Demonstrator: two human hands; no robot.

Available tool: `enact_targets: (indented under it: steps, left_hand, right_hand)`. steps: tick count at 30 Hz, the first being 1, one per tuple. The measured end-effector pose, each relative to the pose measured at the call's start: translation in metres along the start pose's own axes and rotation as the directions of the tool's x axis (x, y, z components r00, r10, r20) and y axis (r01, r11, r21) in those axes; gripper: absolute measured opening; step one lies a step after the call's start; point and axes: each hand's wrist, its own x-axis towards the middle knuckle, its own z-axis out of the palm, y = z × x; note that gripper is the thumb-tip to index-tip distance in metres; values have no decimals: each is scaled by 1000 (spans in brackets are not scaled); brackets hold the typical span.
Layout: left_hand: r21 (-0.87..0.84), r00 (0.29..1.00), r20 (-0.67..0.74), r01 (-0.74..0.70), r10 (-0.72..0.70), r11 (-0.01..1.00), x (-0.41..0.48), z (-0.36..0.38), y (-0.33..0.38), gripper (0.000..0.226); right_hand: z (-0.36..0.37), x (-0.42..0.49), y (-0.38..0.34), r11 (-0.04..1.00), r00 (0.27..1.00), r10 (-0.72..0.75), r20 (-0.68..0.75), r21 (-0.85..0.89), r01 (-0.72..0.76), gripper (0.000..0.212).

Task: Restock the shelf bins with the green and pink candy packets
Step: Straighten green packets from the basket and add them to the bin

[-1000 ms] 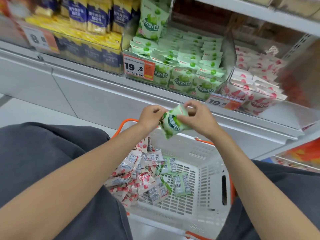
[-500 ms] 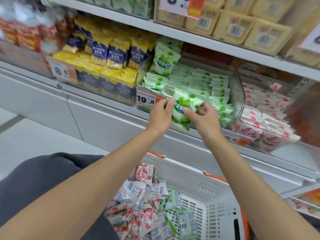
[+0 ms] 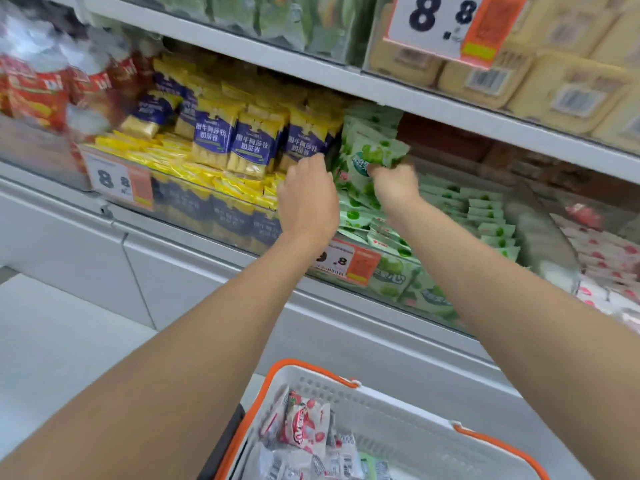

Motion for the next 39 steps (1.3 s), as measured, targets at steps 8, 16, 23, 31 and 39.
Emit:
enact_targets:
  steps: [8,16,23,31,39]
  left_hand:
    - [-29,1000,4,-6,6,1000,-3,-1,2,33]
    - [-34,1000,23,-5,5,999,-3,-3,2,33]
    - [-27,1000,12,1,-1,1000,-3,-1,2,37]
    - [-18,1000,-8,1,-1,1000,-3,-1,2,39]
    - [-40,1000,-12,5,-6,999,-3,-1,2,42]
  right_hand:
    - [24,-14,-4,969,988,-153,25,-191,155,70]
    - [15,-24,-4,989,995,-94,-14,-117,92,49]
    - [5,-24,3,957,958,-263,-115,-155,244,52]
    - [3,-17,-3,947,953,-298,-61,-143,287,54]
    - [9,-22,7,960,987,-155,-50,-243,138,12]
